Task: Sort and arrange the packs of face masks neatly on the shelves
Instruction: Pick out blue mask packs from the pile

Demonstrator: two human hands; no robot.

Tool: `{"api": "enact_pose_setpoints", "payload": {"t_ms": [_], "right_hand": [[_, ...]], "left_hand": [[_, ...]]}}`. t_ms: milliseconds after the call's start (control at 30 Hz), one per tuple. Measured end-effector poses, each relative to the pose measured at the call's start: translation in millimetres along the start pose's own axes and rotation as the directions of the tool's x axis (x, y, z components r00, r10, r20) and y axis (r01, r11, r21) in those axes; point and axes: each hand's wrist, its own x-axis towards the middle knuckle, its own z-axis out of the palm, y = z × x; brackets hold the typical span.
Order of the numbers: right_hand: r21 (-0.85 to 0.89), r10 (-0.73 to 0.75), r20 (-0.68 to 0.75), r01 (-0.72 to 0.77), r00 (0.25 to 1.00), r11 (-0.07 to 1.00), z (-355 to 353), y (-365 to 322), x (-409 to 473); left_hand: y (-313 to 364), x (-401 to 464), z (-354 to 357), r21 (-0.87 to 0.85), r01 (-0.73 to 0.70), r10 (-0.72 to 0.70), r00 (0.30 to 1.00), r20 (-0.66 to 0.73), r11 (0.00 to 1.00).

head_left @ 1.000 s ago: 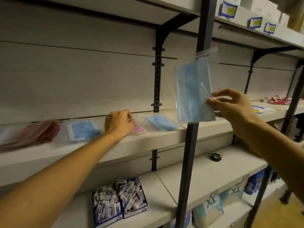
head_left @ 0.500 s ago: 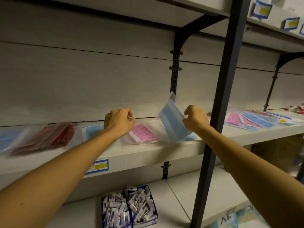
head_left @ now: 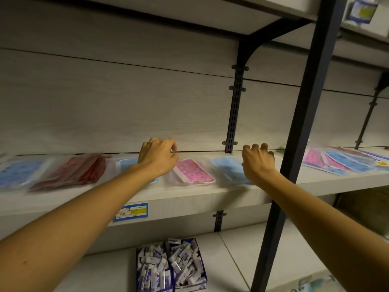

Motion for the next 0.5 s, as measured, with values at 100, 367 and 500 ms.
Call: {"api": "enact_pose_setpoints", "payload": {"t_ms": [100,367,500], "right_hand": [[0.135,-0.046,-0.054,0.053,0.997,0.989,-6,-5,-8],[0.368,-0.106,-0.066,0.123,0.992,0.922,-35,9,-60],[0.395,-0.09,-0.053,0.103,0.995,0.913,-39,35,-78]], "left_hand": [[0,-5,-3,-0.003,-0.033,0.033,0.999,-0.001,0.999],[41,-30,12,-0.087,-0.141,0.143,0.99,0.016,0.986],[69,-47,22,-0.132,-0.185,0.191,0.981,0.036,0.974]]}}
